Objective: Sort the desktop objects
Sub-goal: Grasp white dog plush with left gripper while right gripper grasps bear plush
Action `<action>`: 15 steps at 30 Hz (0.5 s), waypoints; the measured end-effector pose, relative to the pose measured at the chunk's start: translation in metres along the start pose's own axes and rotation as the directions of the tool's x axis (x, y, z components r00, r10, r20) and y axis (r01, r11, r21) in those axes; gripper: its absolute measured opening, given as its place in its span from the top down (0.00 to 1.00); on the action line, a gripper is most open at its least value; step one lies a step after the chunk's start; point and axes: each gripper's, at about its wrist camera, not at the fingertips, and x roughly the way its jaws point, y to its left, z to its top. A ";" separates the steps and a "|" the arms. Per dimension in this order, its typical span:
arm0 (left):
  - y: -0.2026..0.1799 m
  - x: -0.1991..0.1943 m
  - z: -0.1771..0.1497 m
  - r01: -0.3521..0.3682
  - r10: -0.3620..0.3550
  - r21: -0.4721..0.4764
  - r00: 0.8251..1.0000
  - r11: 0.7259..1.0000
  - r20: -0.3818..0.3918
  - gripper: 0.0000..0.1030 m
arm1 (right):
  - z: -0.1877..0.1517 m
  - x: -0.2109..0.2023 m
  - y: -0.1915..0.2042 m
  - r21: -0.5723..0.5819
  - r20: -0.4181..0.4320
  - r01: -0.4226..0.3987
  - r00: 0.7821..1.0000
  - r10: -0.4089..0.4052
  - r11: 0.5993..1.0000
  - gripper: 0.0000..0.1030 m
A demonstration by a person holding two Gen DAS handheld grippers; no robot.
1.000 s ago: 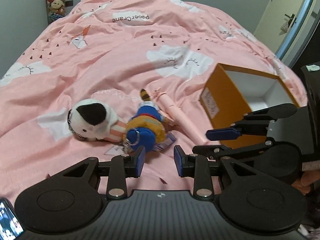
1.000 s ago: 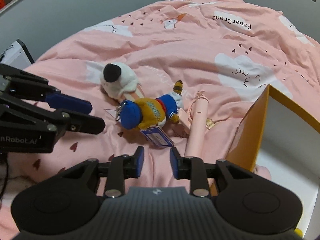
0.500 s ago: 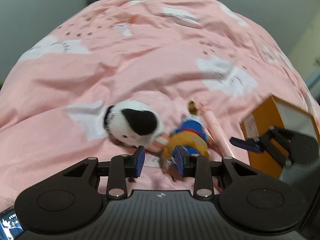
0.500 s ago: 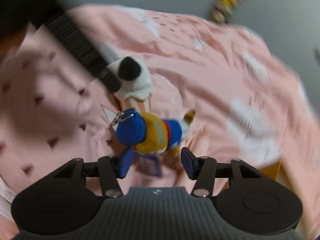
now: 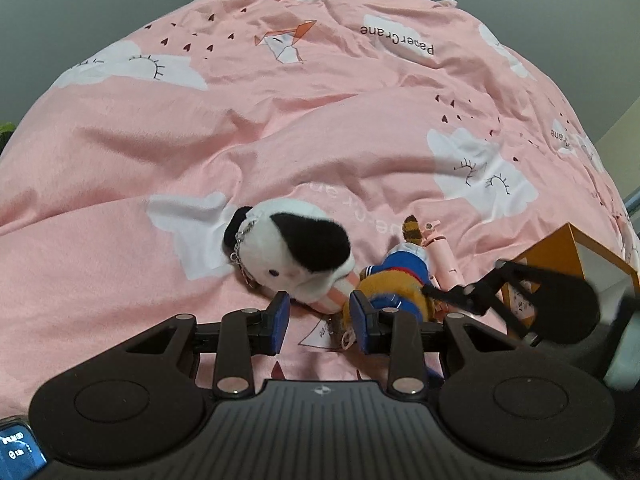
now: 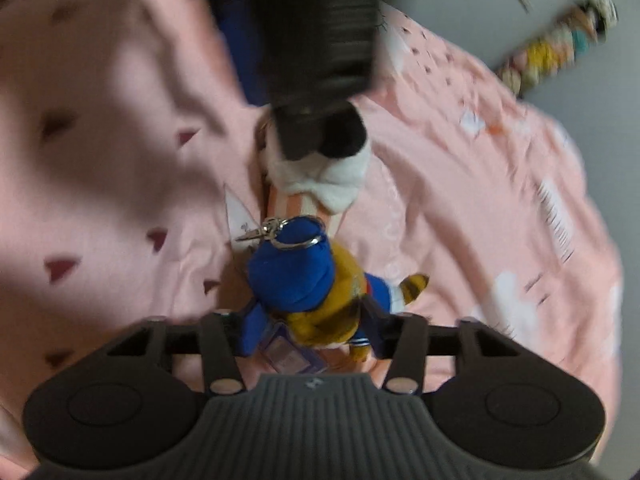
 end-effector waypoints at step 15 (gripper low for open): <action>0.003 0.035 0.010 -0.041 0.037 -0.193 0.999 0.980 -0.028 0.63 | 0.012 0.022 -0.131 0.646 0.117 -0.176 0.984 0.131 0.743 0.64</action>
